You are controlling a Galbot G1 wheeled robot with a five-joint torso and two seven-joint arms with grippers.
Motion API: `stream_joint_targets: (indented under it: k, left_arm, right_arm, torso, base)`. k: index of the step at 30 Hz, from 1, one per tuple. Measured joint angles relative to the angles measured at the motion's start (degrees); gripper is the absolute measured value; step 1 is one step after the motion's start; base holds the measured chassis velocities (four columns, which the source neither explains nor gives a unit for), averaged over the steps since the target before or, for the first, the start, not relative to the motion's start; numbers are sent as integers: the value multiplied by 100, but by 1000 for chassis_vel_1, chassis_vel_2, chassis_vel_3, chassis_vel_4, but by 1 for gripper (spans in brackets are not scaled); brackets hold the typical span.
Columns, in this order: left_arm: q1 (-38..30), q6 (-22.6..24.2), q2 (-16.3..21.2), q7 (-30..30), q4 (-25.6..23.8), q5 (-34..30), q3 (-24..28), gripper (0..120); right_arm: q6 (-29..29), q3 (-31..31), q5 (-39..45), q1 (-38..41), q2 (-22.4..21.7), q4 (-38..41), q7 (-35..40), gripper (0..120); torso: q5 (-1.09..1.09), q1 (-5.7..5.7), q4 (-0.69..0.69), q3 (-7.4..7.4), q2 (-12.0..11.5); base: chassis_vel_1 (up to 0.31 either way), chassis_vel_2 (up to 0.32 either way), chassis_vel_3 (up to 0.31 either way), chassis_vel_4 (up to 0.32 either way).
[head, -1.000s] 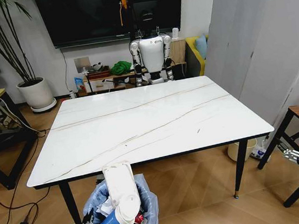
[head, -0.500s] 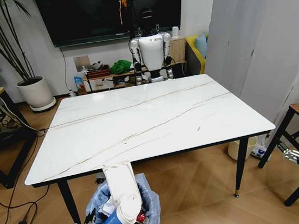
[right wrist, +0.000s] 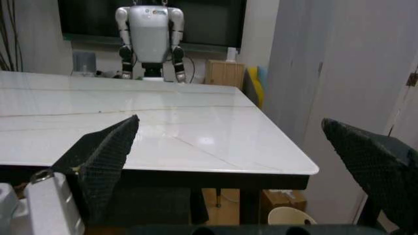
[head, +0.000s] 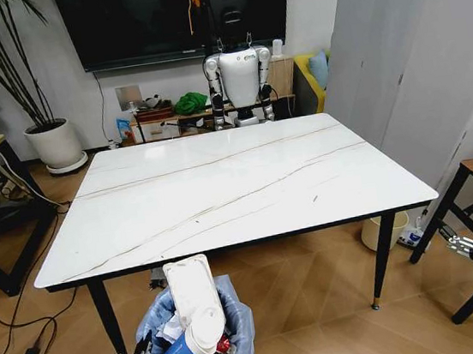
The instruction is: Pick up the trash bin and place the trash from the table into it.
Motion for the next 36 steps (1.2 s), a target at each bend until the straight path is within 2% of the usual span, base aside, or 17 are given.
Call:
stream_joint_targets:
  k: [17,25,36]
  left_arm:
    - [-88,7,-48,-13,100,-154,-6,0]
    - [-96,8,-75,-14,125,-168,-19,0]
    - [-161,10,-112,-13,195,-202,-18,0]
  right_arm:
    - [0,-1,0,0,0,0,0,100]
    - [0,-1,0,0,0,0,0,100]
    - [0,-1,0,0,0,0,0,100]
  torso:
    - [0,-276,0,-258,-532]
    - [0,-354,1,-330,-683]
    - [0,-548,1,-499,-1045]
  base:
    - [0,0,0,0]
    - [0,0,0,0]
    - [0,0,0,0]
